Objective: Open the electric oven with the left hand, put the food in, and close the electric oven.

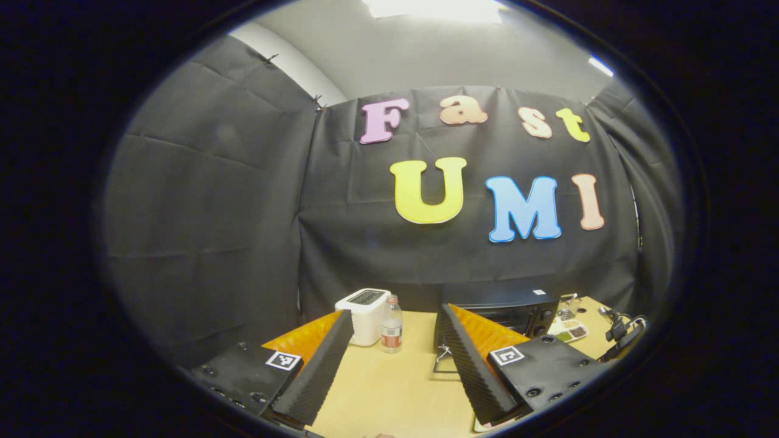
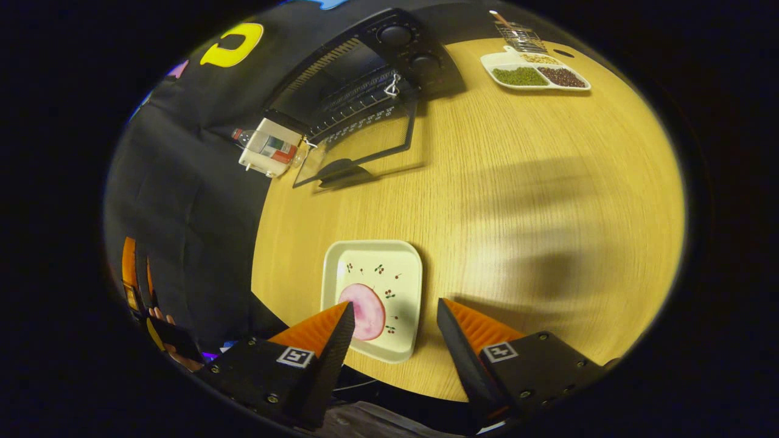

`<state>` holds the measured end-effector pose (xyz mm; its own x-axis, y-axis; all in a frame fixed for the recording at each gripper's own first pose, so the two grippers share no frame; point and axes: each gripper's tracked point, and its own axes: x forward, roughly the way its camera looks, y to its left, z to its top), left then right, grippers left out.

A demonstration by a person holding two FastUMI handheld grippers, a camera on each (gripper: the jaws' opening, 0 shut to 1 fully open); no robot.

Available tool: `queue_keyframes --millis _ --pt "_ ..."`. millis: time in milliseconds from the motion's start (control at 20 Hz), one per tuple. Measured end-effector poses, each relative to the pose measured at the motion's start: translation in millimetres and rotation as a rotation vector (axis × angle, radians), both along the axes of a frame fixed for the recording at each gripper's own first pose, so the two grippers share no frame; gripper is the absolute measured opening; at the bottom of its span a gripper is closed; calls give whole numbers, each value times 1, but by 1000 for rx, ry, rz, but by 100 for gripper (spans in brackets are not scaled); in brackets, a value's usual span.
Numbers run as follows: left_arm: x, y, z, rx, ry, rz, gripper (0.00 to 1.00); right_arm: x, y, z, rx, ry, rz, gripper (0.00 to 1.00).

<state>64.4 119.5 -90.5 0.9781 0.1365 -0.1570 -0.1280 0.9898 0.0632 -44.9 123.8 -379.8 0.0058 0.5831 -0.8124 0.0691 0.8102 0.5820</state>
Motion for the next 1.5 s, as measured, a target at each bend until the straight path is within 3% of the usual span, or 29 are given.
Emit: queue_keyframes --millis 100,250,350,400,550,600,1150,1350,1500 --pt "-2 4 3 15 -1 8 97 -3 7 -7 4 35 17 82" --pt "-5 9 -1 5 5 20 99 -11 10 -21 -18 71 52 82" --pt "-5 12 -5 -10 12 35 100 -12 8 -28 -55 67 70 47" --pt "-5 12 -6 -20 15 39 100 -12 7 -25 -54 77 70 38" --pt "-3 14 -10 -29 20 40 97 -10 -4 -27 -103 94 81 34" --pt "-3 13 -8 -28 19 38 98 -13 1 -35 -98 102 81 2" --pt "-4 5 -11 -38 19 24 100 -10 3 -24 -32 91 -17 1" --pt "-2 4 -9 -42 12 20 97 2 16 -4 22 78 -88 2" --pt "-1 3 -12 -52 14 11 100 18 29 15 72 59 -159 2"
